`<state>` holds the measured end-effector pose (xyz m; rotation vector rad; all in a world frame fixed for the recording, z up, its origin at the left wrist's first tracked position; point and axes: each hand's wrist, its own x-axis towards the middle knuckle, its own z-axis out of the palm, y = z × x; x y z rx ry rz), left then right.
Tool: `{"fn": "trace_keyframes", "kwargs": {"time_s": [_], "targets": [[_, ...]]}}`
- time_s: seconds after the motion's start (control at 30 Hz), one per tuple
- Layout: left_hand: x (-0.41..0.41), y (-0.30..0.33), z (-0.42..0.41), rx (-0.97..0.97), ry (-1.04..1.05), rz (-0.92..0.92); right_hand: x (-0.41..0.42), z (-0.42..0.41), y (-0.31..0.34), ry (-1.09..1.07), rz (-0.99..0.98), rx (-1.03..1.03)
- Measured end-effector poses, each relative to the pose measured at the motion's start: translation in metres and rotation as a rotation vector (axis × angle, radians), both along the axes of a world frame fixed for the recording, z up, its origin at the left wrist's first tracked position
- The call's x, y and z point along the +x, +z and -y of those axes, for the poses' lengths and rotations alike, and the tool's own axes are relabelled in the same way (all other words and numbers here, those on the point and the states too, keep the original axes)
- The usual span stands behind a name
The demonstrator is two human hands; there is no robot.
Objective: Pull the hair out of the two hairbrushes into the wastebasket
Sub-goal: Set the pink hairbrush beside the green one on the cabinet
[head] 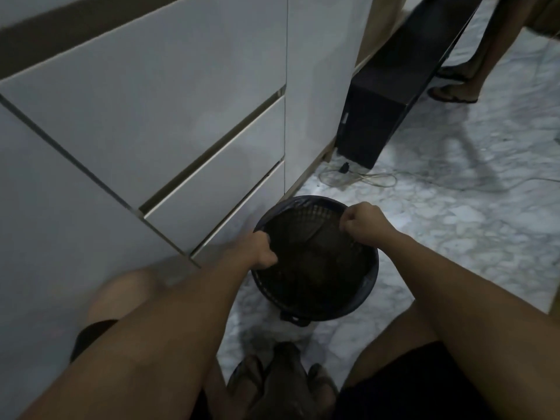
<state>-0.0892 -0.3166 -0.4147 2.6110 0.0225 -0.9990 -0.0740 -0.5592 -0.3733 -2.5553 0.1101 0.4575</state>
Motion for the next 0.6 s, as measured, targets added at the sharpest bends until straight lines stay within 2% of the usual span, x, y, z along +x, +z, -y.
{"fn": "trace_keyframes", "kwargs": {"time_s": [0.3,0.6], "targets": [[-0.013,-0.017,0.000,-0.053,0.068,-0.146,-0.004,-0.001,-0.014,-0.010,-0.008,0.020],[-0.010,0.019,-0.010,-0.098,0.110,-0.023,-0.003,-0.011,-0.005,0.097,-0.070,-0.006]]}}
